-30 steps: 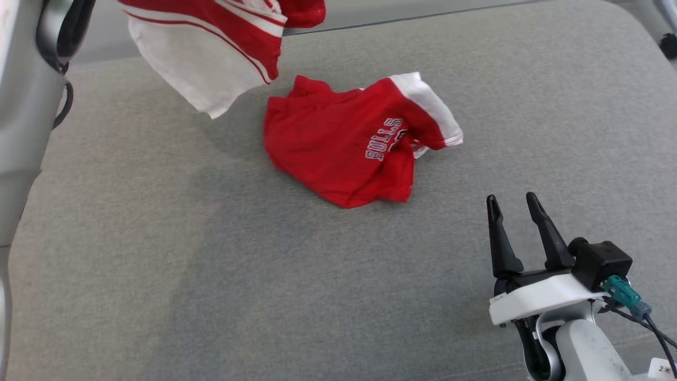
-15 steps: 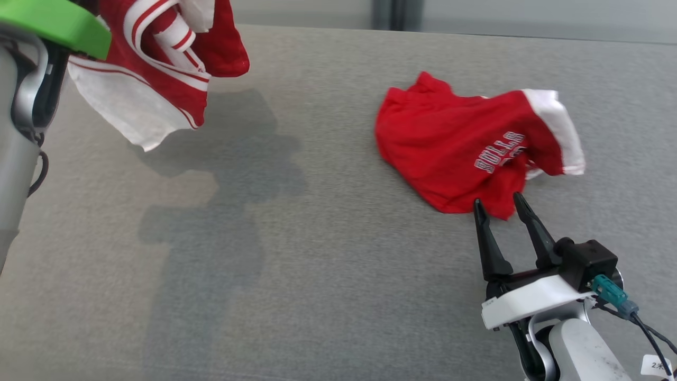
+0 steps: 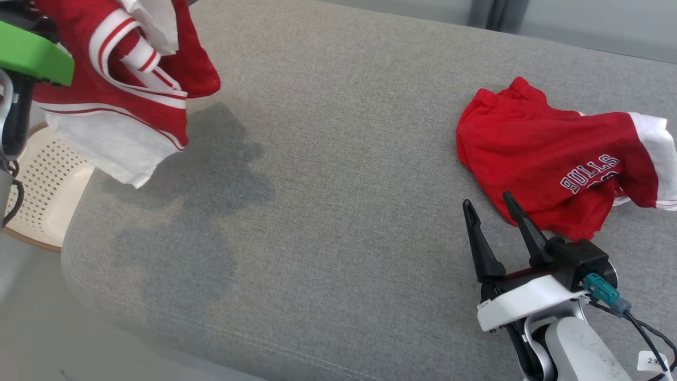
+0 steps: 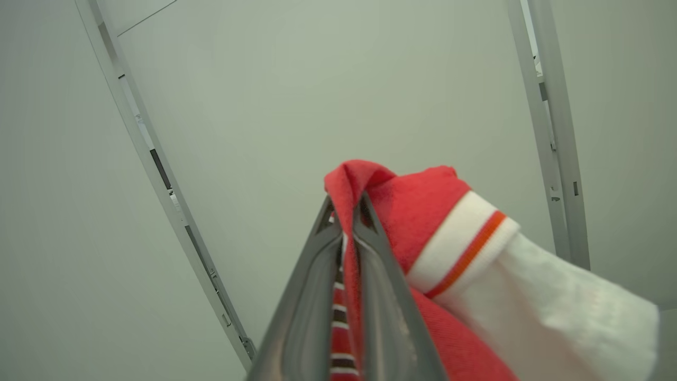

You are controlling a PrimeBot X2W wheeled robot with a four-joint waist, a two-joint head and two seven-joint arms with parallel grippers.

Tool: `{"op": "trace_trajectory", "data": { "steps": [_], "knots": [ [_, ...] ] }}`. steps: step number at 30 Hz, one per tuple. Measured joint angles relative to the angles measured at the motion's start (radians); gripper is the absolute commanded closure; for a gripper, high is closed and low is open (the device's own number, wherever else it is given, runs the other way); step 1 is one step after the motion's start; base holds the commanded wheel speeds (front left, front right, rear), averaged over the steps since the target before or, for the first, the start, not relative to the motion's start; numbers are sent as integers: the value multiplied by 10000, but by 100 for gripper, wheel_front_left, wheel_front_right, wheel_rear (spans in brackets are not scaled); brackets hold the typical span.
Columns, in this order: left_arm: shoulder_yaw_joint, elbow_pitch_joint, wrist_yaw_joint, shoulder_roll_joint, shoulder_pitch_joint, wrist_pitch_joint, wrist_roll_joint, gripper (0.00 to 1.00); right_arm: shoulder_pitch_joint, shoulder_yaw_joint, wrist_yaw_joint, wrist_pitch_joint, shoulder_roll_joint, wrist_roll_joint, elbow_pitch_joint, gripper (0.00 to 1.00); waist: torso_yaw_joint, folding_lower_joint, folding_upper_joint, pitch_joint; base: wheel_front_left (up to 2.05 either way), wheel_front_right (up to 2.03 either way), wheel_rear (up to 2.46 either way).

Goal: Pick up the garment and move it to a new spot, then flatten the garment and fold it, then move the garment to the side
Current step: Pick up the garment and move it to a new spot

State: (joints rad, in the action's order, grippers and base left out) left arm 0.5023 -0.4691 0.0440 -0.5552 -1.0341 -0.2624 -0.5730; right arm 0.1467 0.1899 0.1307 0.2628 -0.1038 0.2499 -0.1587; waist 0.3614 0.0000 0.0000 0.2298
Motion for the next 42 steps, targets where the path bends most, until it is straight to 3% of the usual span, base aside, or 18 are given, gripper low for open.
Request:
{"op": "trace_trajectory", "data": {
  "steps": [12, 30, 41, 42],
  "knots": [
    [-1053, -138, -15, -155, -595, -2, 198, 100, 151, 219, 0, 0, -378, -17, 150, 0, -504, 0, 0, 659, 0, 0, 0],
    [-2968, -3170, 351, 976, 627, -15, 301, 100, 184, 431, 0, -401, -940, -330, 1419, 0, -1760, 0, 0, 1934, 0, 0, 0],
    [-3521, -5102, 593, 1561, 885, -17, 523, 100, 56, 378, 0, -780, -1003, -499, 2205, 0, -2143, 1, 1, 2511, 0, 0, 0],
    [-3561, -5204, 616, 1605, 886, -15, 600, 81, 57, 370, 0, -811, -1020, -502, 2251, 0, -2155, 1, 1, 2539, 0, 0, 0]
  ]
}}
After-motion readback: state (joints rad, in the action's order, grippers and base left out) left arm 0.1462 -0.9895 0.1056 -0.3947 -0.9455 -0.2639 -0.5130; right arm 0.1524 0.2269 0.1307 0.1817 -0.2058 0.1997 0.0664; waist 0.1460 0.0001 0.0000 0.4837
